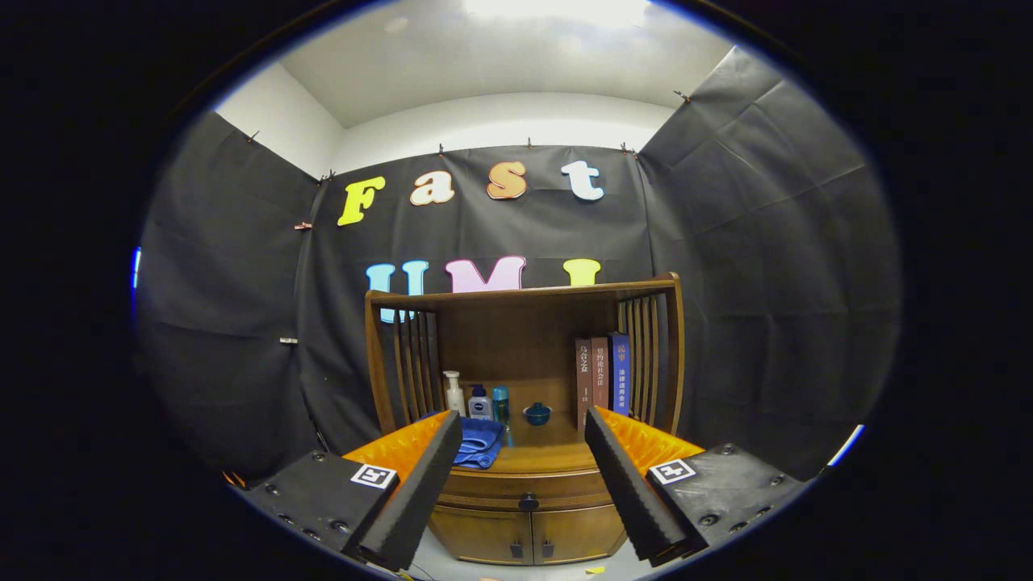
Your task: Pull open the drawer, take out the items inside it, and place them on the countertop above the cabinet.
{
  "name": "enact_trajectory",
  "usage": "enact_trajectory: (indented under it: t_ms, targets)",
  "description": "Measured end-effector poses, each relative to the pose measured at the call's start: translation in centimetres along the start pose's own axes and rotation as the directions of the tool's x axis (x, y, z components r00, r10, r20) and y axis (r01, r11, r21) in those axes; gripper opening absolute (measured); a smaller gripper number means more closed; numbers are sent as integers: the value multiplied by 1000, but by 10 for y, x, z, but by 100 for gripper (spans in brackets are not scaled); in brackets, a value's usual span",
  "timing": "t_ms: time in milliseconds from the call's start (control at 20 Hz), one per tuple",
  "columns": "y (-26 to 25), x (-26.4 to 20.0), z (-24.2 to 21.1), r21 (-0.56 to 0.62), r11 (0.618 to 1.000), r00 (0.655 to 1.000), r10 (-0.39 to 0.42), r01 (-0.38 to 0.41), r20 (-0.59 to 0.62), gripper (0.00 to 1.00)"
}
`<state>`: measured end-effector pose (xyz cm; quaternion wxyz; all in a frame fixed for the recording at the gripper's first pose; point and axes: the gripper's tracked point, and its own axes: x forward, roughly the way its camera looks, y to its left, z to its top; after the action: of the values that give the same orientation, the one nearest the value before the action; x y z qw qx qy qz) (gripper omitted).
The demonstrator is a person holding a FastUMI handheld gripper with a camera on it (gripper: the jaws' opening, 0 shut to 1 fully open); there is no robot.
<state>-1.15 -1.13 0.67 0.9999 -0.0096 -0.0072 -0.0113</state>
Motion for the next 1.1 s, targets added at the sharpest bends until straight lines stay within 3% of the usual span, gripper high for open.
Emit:
enact_trajectory:
  t_ms: [500, 1100]
  targets:
    - [1, 20, -37, -9, 1000, 998, 4, -5, -70, 98]
    - [-4, 105, -172, 12, 1000, 971, 3, 0, -240, 99]
